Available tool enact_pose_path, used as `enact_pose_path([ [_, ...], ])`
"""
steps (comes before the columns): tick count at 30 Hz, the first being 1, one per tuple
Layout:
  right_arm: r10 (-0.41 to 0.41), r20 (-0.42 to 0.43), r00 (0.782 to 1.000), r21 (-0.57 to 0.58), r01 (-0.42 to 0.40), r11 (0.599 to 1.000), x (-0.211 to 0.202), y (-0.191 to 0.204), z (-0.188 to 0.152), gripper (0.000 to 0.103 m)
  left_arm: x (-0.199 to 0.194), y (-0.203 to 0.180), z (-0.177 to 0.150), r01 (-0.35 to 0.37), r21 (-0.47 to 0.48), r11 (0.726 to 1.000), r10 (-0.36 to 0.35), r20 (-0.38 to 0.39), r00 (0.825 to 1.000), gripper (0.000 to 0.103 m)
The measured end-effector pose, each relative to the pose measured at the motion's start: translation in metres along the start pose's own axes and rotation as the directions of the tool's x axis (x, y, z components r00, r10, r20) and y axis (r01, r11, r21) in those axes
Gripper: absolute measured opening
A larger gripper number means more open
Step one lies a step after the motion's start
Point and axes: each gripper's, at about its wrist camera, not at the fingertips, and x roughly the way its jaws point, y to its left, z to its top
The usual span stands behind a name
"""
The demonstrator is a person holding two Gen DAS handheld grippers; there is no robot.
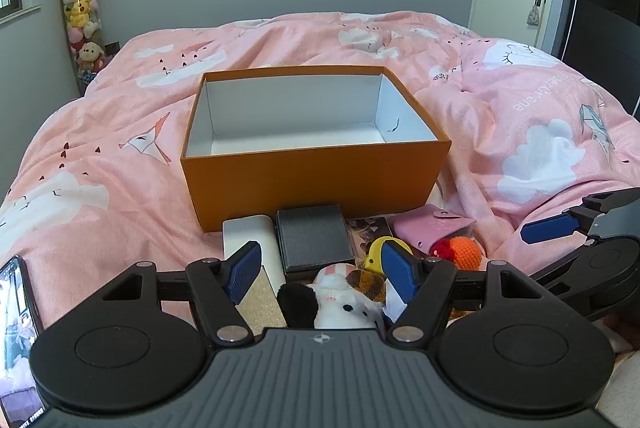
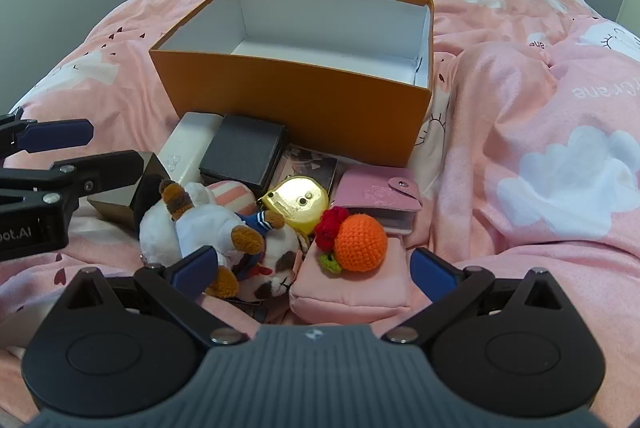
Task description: Organize objects
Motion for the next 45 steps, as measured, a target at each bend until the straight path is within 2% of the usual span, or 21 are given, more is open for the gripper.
enact_pose_path([
  [28, 0.014, -0.014, 1.0, 0.0, -0.014, 1.0, 0.003, -0.001, 0.0, 0.102, 0.003, 0.004, -0.002, -0.003, -0.023, 1.0, 0.003, -0.028, 1.0, 0.08],
  [34, 0.058, -0.023, 0.998, -0.01, -0.059, 0.998, 0.006, -0.005, 0.008, 0.102, 0.009, 0.019, 0.0, -0.006, -0.086, 0.996, 0.002, -0.053, 0.999, 0.08],
  [36, 0.068, -0.026, 0.997, -0.024, -0.068, 0.997, 0.008, -0.004, 0.012, 0.099, 0.013, 0.027, 0.0, -0.001, -0.107, 0.994, -0.007, -0.075, 0.997, 0.076],
  [38, 0.085, -0.038, 0.996, -0.04, -0.086, 0.995, 0.011, -0.003, 0.019, 0.088, 0.017, 0.032, 0.0, -0.006, -0.111, 0.994, -0.005, -0.099, 0.995, 0.072],
  [40, 0.111, -0.055, 0.992, -0.044, -0.113, 0.993, 0.016, -0.001, 0.026, 0.083, 0.021, 0.037, 0.0, -0.01, -0.122, 0.993, -0.005, -0.124, 0.992, 0.067],
  [45, 0.161, -0.065, 0.985, -0.068, -0.166, 0.984, 0.025, 0.007, 0.046, 0.072, 0.029, 0.055, 0.001, -0.025, -0.201, 0.979, -0.012, -0.181, 0.983, 0.067],
])
